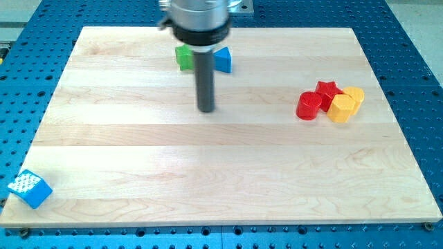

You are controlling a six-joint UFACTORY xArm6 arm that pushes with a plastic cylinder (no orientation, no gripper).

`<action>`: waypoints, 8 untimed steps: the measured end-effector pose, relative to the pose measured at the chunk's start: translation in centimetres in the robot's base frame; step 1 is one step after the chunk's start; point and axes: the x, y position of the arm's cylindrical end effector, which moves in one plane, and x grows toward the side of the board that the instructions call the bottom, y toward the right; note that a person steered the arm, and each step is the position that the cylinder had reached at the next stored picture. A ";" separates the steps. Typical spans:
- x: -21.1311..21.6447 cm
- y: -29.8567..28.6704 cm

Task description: Move the triangle towards the left center of the board

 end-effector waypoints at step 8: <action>-3.7 -13.1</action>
